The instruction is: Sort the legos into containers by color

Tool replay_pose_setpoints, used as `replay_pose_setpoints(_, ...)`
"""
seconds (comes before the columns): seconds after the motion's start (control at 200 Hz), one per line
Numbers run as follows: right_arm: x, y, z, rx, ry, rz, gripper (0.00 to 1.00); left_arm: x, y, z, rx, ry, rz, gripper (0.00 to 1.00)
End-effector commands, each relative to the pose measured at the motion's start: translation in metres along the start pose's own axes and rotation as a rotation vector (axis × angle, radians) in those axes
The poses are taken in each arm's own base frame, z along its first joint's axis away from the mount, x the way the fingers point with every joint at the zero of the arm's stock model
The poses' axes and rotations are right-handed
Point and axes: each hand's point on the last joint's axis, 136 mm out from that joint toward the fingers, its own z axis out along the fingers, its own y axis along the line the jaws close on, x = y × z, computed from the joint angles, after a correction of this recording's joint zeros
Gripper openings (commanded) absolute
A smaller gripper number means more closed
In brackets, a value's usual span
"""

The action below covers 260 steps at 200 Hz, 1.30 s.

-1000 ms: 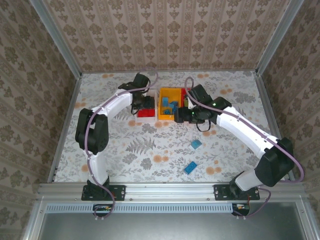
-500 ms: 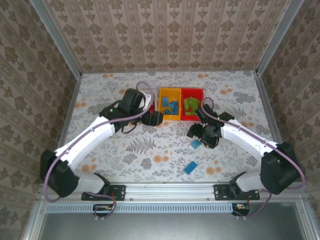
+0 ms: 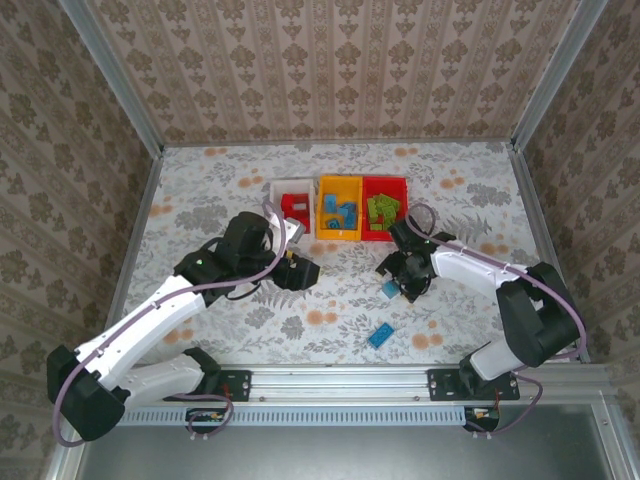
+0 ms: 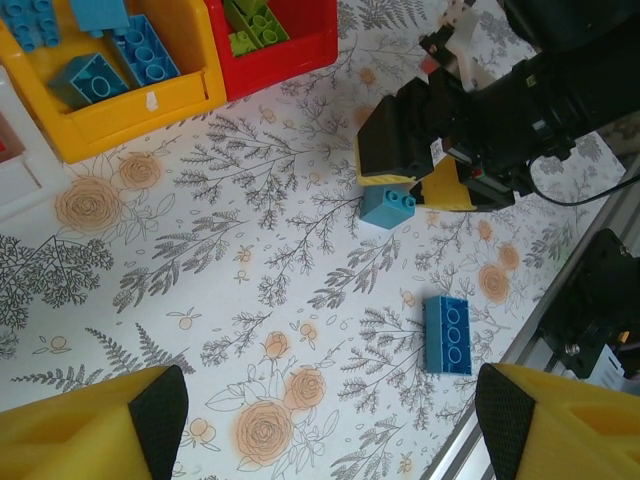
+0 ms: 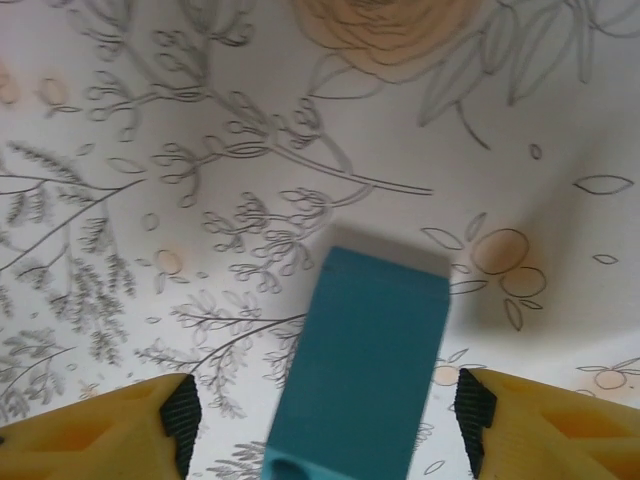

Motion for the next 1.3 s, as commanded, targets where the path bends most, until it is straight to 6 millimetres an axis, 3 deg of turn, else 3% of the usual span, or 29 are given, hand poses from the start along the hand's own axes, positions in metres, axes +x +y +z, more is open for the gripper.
replay_pose_setpoints(0.0,0.003,-0.004,0.012,0.004,0.031,0.052,0.67,-0.004,-0.006,-0.004,0.017,-0.02,0.036,0.79)
replay_pose_setpoints(0.155,0.003,-0.003,0.015,0.004,0.032,0.051,0.57,-0.007,-0.004,-0.005,0.003,-0.032,0.026,0.78)
replay_pose_setpoints(0.285,-0.001,0.006,0.006,-0.015,0.003,-0.006,0.3,-0.011,-0.001,-0.008,-0.025,-0.055,0.019,0.78)
replay_pose_setpoints(0.38,-0.01,0.041,-0.029,-0.033,-0.094,-0.212,0.21,-0.017,0.004,-0.013,-0.06,-0.083,0.006,0.78)
replay_pose_setpoints(0.47,-0.015,0.083,-0.065,-0.052,-0.187,-0.407,0.19,-0.027,0.009,-0.021,-0.106,-0.127,-0.012,0.78)
replay_pose_setpoints(0.61,-0.025,0.134,-0.085,-0.096,-0.248,-0.535,0.2,-0.043,0.019,-0.032,-0.187,-0.198,-0.039,0.78)
replay_pose_setpoints(0.76,-0.048,0.19,-0.081,-0.136,-0.285,-0.597,0.2,-0.058,0.02,-0.033,-0.204,-0.231,-0.039,0.78)
replay_pose_setpoints(0.865,-0.067,0.222,-0.064,-0.101,-0.296,-0.633,0.2,-0.062,0.018,-0.03,-0.201,-0.228,-0.035,0.78)
replay_pose_setpoints(1.105,-0.107,0.246,-0.033,-0.017,-0.3,-0.605,0.21,-0.073,0.016,-0.026,-0.197,-0.24,-0.016,0.78)
replay_pose_setpoints(1.295,-0.114,0.251,-0.007,0.013,-0.254,-0.598,0.23,-0.085,0.014,-0.022,-0.2,-0.256,-0.014,0.78)
